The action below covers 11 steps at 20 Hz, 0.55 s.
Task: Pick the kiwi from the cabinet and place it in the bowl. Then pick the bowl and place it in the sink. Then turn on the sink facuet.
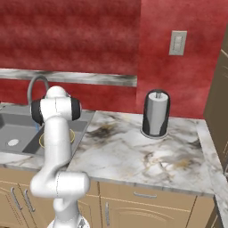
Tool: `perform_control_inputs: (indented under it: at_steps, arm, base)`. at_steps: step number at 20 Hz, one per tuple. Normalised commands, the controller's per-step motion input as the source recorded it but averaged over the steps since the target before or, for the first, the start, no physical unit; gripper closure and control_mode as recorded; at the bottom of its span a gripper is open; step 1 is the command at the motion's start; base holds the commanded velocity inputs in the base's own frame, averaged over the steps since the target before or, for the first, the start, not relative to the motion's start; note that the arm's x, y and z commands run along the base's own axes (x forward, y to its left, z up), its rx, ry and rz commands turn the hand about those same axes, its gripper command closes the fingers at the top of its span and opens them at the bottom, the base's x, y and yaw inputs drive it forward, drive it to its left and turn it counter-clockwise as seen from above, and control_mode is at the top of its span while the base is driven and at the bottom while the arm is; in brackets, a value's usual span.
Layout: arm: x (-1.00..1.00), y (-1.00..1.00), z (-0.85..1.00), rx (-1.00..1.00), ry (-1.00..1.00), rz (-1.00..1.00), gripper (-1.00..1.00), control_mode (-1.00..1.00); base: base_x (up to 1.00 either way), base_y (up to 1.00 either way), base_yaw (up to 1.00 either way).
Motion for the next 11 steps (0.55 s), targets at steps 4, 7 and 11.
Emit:
perform_control_inputs:
  at_steps: [4, 7, 11]
  arm:
    - [-0.28, -0.68, -0.01, 0.13, 0.0, 0.0, 1.0, -1.0]
    - [-0.25, -0.55, -0.02, 0.12, 0.0, 0.0, 1.0, -1.0]
    - [-0.07, -0.18, 0.0, 0.11, 0.0, 0.0, 1.0, -1.0]
  base:
    - [0.0, 0.0, 0.0]
    - [0.0, 0.0, 0.0]
    - [0.0, 0.0, 0.0]
